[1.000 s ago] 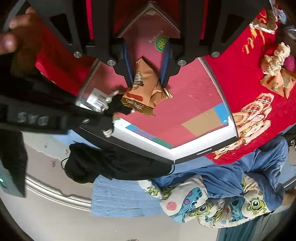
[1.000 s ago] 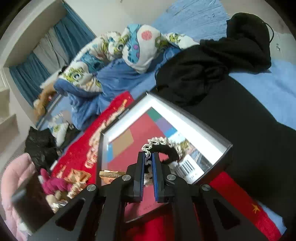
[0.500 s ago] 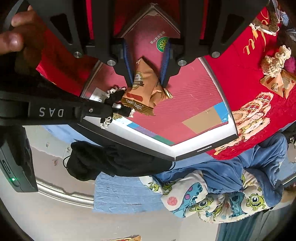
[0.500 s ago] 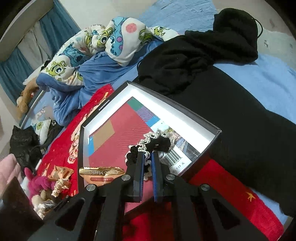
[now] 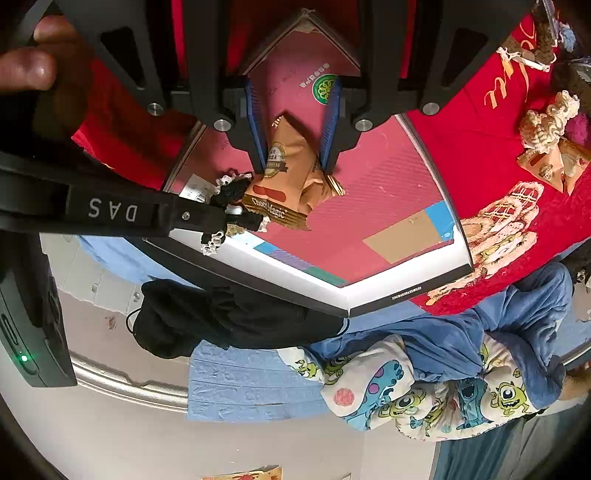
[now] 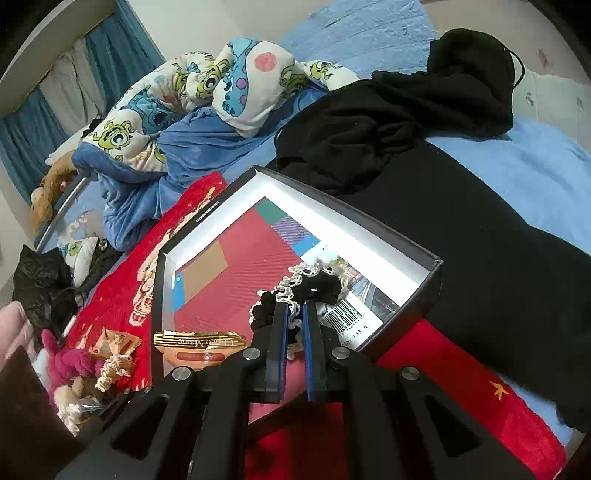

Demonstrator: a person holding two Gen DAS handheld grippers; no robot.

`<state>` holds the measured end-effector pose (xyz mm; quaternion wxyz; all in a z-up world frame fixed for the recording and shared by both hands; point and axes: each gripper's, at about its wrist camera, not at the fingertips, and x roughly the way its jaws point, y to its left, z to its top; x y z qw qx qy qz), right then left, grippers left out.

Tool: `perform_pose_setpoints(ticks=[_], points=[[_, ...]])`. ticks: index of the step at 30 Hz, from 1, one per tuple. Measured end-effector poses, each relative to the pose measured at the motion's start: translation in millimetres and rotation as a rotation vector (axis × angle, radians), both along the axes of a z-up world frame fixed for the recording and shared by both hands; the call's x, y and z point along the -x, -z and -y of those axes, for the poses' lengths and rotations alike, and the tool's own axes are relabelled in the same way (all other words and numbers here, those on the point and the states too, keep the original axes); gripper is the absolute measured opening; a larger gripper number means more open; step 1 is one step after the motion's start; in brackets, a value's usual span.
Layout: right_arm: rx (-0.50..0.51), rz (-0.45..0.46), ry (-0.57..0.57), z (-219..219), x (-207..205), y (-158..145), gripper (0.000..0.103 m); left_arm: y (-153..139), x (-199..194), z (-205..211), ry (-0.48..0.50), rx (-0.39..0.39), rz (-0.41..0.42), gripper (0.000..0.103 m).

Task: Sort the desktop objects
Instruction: 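Lower the snack packet into the box with the left tool while the right tool drops the scrunchie there, then open both tools and withdraw them from the box back toward the pile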

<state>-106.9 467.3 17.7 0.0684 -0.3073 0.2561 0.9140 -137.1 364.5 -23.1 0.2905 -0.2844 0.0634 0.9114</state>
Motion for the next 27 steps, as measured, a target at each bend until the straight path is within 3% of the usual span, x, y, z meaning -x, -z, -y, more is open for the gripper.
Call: perform_pose_setpoints(ticks=[10,11,13,14,15,18,21,24,27], points=[[-0.020,0.002,-0.001,5,0,-2,0.010,-2,-4,0,-0.013,0.011,-0.029,0.032],[-0.018,0.003,-0.004,5,0,-2,0.011,-3,-4,0,-0.016,0.011,-0.032,0.035],[-0.023,0.005,-0.020,6,1,-2,0.016,-3,-6,0,-0.013,0.012,-0.042,0.059],[-0.024,-0.001,-0.035,8,1,-3,0.025,-5,-9,-1,-0.018,0.017,-0.059,0.072],[-0.021,-0.015,-0.047,10,1,-4,0.043,-6,-11,0,-0.020,0.015,-0.073,0.078],[-0.060,-0.052,-0.071,20,0,-12,0.072,-7,-12,2,-0.039,0.011,-0.085,0.086],[-0.109,-0.059,-0.048,24,-3,-15,0.084,-8,-7,7,-0.032,-0.020,-0.056,0.092],[-0.091,-0.078,-0.054,22,-5,-17,0.097,-9,-9,10,-0.042,-0.030,-0.068,0.096],[-0.083,-0.095,-0.049,21,-9,-19,0.100,-11,-8,13,-0.049,-0.046,-0.067,0.103]])
